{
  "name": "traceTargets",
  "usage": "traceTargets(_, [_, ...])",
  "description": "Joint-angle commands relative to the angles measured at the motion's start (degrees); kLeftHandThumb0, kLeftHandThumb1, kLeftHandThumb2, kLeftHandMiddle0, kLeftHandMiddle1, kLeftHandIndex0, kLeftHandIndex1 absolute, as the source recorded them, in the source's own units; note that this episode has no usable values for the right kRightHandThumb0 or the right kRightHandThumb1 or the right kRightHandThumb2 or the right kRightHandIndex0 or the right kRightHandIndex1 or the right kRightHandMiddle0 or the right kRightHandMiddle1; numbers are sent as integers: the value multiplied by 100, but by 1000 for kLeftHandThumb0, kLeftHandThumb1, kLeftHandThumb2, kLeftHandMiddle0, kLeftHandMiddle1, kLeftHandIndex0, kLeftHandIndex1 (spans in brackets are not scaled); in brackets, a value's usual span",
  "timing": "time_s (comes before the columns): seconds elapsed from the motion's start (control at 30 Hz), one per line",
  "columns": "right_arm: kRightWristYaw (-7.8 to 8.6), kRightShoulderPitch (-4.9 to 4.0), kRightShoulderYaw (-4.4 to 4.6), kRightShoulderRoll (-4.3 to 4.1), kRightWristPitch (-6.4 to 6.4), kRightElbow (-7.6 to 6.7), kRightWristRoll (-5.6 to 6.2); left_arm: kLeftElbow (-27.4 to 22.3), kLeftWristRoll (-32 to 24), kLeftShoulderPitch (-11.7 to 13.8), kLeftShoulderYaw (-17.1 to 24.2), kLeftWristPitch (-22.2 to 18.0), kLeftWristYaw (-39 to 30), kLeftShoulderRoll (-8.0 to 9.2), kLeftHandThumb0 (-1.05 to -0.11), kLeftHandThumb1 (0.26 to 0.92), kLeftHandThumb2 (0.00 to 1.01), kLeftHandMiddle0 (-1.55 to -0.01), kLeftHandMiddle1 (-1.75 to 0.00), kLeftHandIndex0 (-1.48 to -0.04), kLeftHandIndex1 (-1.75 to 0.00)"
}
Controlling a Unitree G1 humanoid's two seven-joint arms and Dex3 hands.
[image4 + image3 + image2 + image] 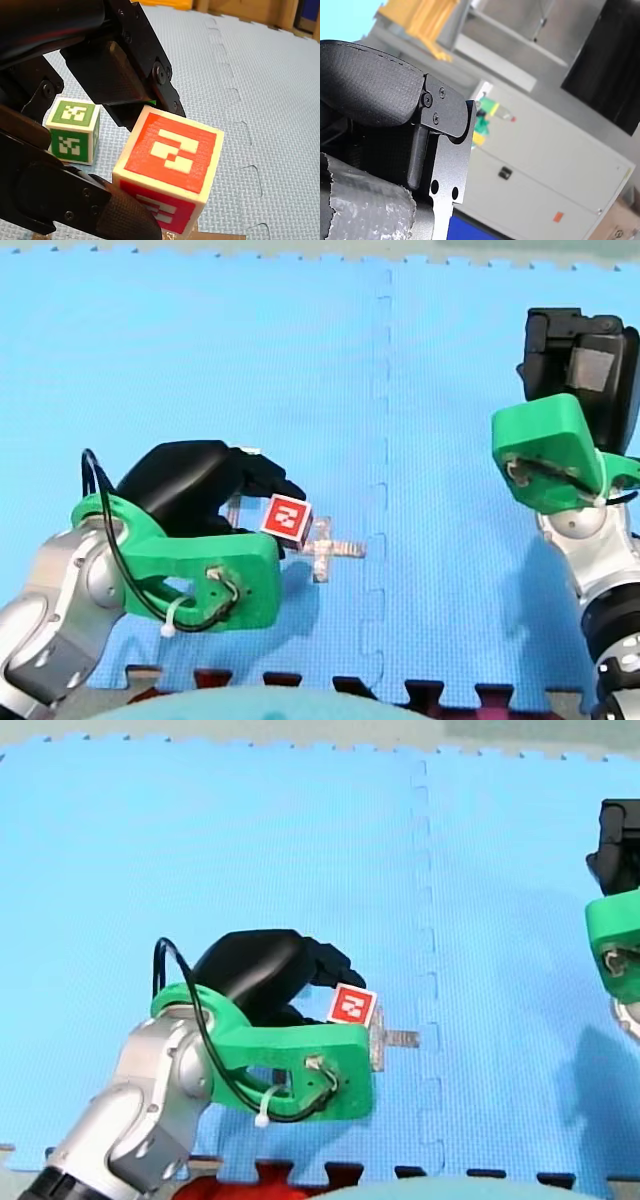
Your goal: Stack cube left
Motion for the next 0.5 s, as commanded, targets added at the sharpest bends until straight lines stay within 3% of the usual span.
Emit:
traceTargets(0.0, [33,1,-22,-8,-38,35,40,40,62,-39,-48,55,-12,-24,-462,787,0,-946,-1746,-1308,-40])
traceTargets(0.23, [49,-18,-27,24,-53,73,53,400,105,-209,-156,9,80,-158,-464,787,1,-957,-1746,-1312,-35])
traceTargets(0.47, [34,-43,-17,64,-42,115,43,1129,12,-697,-171,-241,218,-328,-462,789,1,-965,-1746,-1315,-32])
